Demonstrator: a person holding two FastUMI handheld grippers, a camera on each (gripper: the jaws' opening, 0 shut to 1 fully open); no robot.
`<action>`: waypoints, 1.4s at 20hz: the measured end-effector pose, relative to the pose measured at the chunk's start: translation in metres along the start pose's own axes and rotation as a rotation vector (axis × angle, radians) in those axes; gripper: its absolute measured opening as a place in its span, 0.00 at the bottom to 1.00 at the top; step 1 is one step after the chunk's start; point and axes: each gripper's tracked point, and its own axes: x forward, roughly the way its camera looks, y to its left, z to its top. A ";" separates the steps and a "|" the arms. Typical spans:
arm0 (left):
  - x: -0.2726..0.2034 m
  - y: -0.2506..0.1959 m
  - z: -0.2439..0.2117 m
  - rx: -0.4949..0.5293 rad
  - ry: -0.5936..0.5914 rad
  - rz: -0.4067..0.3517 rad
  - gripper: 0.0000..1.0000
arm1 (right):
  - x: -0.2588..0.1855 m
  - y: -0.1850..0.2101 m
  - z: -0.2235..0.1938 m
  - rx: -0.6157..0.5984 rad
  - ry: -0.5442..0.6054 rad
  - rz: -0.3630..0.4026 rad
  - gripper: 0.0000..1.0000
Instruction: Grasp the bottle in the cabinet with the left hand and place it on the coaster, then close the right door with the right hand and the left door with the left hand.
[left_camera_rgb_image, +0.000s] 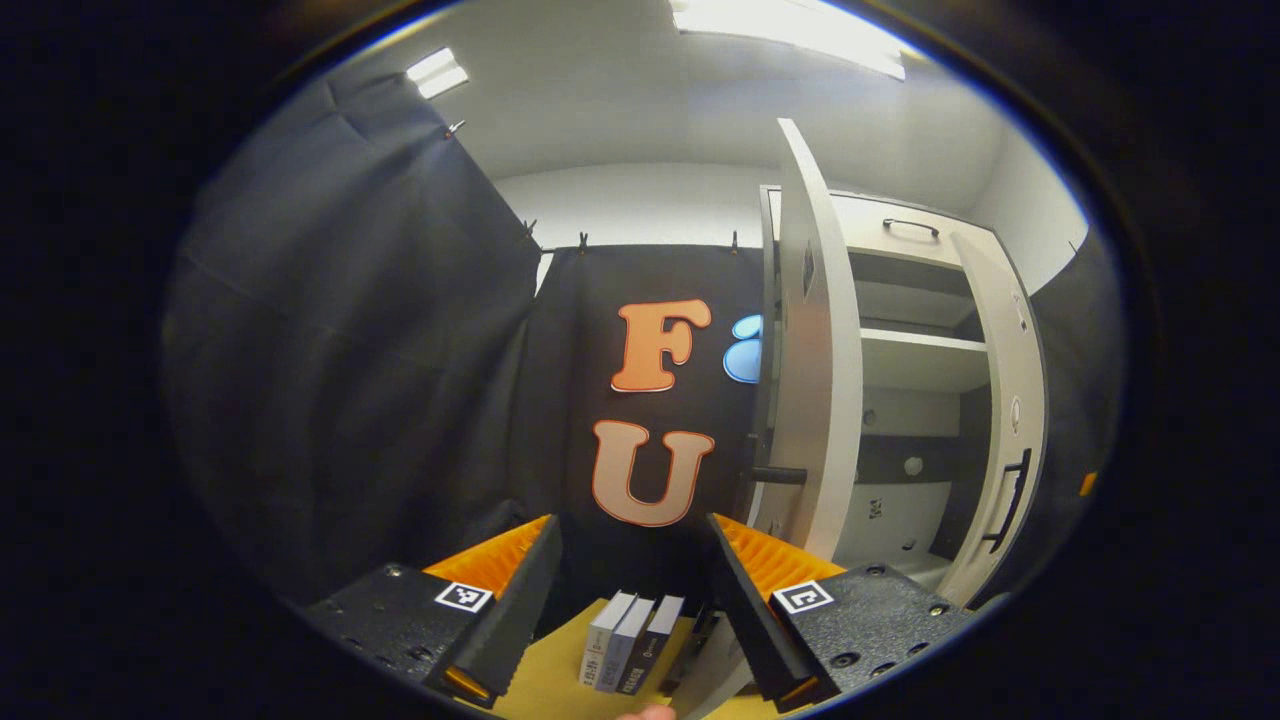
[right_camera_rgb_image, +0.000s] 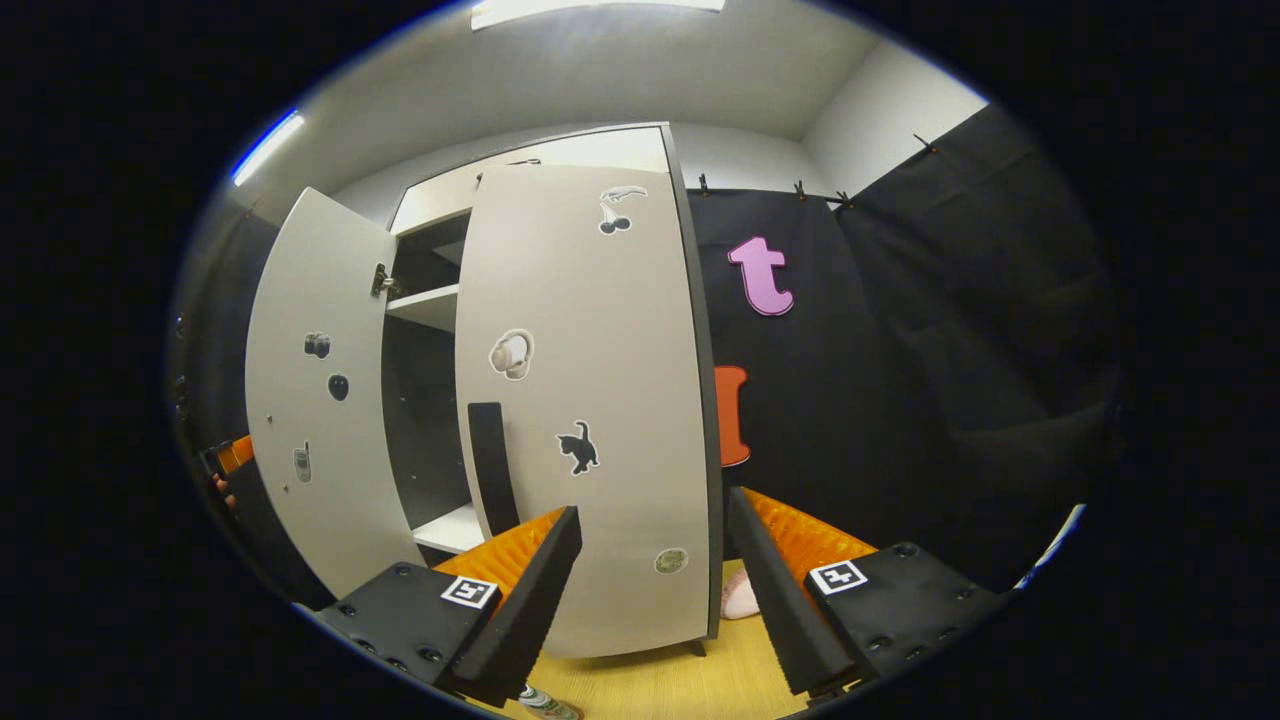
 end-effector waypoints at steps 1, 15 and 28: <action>-0.002 -0.006 -0.001 -0.012 0.008 -0.022 0.87 | 0.002 0.001 0.001 -0.001 0.000 0.002 0.98; -0.008 -0.154 -0.018 -0.100 0.051 -0.347 0.90 | -0.029 -0.014 0.007 -0.022 -0.001 -0.045 0.98; -0.020 -0.167 -0.051 -0.087 0.128 -0.360 0.91 | -0.067 -0.047 0.003 -0.028 -0.002 -0.145 0.98</action>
